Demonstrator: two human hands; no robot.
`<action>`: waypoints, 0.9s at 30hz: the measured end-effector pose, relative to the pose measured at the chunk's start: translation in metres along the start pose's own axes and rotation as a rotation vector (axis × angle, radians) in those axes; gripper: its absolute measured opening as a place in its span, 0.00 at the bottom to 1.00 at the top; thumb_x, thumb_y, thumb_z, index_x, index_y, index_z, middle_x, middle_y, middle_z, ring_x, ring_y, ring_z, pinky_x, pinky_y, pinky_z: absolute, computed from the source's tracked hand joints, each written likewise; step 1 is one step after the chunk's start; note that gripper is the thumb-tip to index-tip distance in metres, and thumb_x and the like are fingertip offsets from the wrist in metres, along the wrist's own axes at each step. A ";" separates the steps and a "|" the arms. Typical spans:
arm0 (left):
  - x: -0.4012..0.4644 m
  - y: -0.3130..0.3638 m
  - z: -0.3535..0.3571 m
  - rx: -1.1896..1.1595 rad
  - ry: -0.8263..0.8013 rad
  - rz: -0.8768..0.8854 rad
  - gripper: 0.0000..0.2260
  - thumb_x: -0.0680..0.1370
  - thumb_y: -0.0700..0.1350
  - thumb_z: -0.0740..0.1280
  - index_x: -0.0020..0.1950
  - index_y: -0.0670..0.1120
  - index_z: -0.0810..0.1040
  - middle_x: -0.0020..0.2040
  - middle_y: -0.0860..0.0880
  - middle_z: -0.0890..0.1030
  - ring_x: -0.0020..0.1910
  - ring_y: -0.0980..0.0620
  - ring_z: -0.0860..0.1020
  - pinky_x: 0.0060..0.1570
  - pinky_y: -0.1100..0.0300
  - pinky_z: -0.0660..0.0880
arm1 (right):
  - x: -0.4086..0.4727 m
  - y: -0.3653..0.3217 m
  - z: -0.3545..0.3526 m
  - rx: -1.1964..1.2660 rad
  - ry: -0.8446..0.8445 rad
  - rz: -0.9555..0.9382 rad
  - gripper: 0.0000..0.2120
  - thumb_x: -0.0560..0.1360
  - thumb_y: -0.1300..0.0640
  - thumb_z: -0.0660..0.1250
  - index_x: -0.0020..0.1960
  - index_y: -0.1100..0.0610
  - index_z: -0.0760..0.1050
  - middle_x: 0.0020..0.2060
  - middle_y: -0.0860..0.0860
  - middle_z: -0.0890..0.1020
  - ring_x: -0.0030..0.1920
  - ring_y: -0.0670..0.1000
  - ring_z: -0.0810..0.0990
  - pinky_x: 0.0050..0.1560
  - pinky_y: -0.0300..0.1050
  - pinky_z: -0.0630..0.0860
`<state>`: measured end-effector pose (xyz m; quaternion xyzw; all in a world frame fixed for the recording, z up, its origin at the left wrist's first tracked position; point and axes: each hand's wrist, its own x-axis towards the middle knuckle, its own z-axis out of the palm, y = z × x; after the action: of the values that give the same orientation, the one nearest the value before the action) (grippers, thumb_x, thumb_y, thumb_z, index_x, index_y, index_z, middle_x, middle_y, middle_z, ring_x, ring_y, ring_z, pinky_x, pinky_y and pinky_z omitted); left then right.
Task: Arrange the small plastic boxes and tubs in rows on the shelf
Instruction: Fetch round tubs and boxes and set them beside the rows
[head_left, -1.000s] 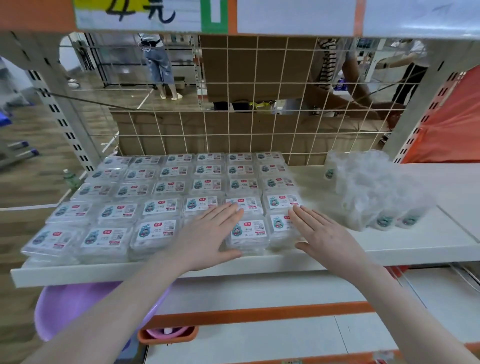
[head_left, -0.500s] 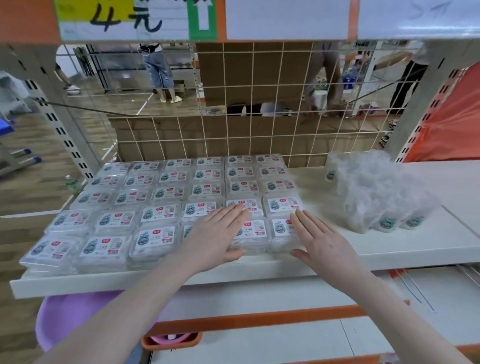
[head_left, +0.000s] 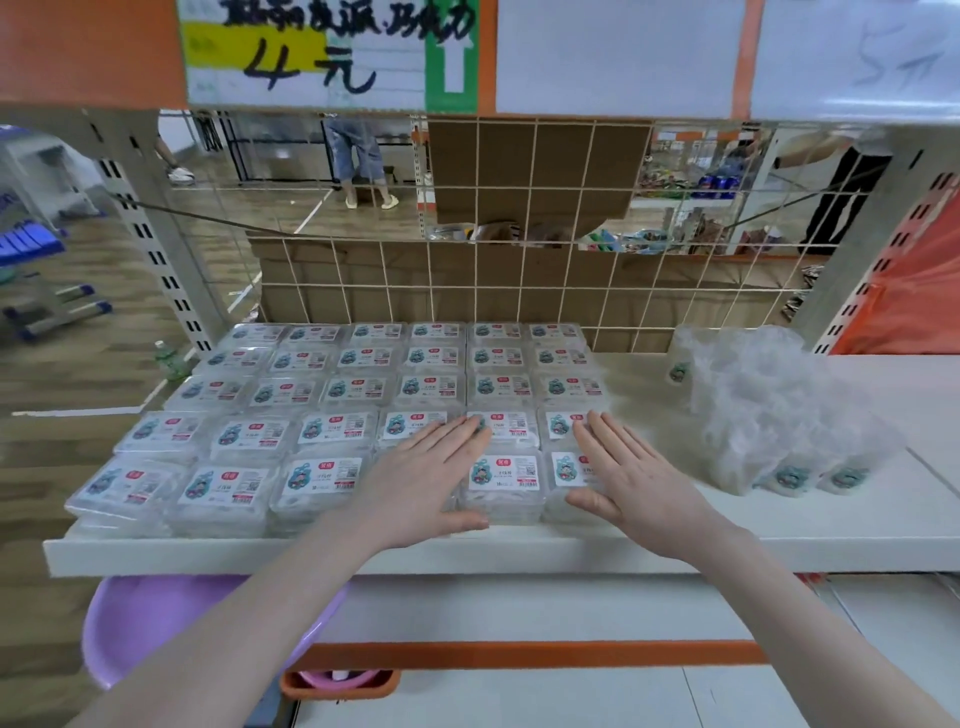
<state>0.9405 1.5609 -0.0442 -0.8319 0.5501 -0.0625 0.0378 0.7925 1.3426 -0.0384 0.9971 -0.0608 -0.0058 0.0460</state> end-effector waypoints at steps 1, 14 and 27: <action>-0.001 0.000 -0.002 -0.009 -0.012 -0.006 0.43 0.73 0.72 0.49 0.75 0.49 0.32 0.72 0.53 0.31 0.73 0.57 0.35 0.65 0.62 0.25 | 0.000 0.001 -0.001 0.020 -0.003 -0.006 0.54 0.59 0.28 0.18 0.76 0.57 0.38 0.76 0.54 0.43 0.75 0.51 0.38 0.69 0.39 0.32; -0.113 -0.072 -0.037 -0.063 -0.027 -0.288 0.50 0.58 0.77 0.25 0.73 0.50 0.35 0.71 0.55 0.32 0.69 0.58 0.30 0.65 0.70 0.26 | 0.032 -0.056 -0.034 0.084 0.119 -0.210 0.39 0.72 0.34 0.34 0.77 0.54 0.46 0.76 0.49 0.51 0.76 0.47 0.47 0.64 0.31 0.28; -0.172 -0.179 0.002 0.011 -0.022 -0.099 0.35 0.77 0.66 0.51 0.72 0.52 0.33 0.71 0.53 0.32 0.72 0.55 0.32 0.65 0.65 0.24 | 0.061 -0.185 -0.022 -0.136 0.088 -0.161 0.33 0.80 0.42 0.50 0.76 0.53 0.38 0.76 0.50 0.43 0.76 0.47 0.41 0.64 0.37 0.24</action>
<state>1.0375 1.7898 -0.0336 -0.8585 0.5074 -0.0581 0.0455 0.8754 1.5203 -0.0338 0.9926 0.0219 0.0300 0.1158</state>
